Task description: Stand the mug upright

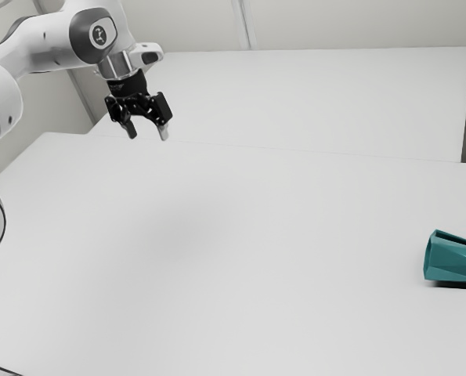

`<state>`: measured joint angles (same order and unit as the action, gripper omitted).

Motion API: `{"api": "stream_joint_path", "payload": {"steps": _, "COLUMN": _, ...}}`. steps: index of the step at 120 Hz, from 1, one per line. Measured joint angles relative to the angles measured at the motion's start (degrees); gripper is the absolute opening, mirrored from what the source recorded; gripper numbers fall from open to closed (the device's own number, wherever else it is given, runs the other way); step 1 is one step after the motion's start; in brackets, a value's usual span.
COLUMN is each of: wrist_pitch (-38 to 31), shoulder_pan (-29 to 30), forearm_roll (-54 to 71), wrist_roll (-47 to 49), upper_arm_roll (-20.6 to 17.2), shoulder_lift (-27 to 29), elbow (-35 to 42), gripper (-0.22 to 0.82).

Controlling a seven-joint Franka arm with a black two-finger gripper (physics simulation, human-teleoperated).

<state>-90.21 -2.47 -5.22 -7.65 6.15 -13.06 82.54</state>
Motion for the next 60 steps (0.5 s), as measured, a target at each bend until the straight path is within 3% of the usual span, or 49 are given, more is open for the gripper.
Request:
{"api": "stream_joint_path", "payload": {"steps": 40, "wrist_pitch": 0.8, "shoulder_pan": -0.1, "forearm_roll": -0.3, "wrist_roll": 0.0, "upper_arm_roll": -0.1, "shoulder_lift": 0.2, "elbow": 0.1, "gripper": 0.6}}
{"api": "stream_joint_path", "payload": {"steps": 60, "wrist_pitch": 0.8, "shoulder_pan": -0.6, "forearm_roll": -7.6, "wrist_roll": 0.1, "upper_arm_roll": -0.6, "shoulder_lift": 0.1, "elbow": 3.0, "gripper": 0.6}}
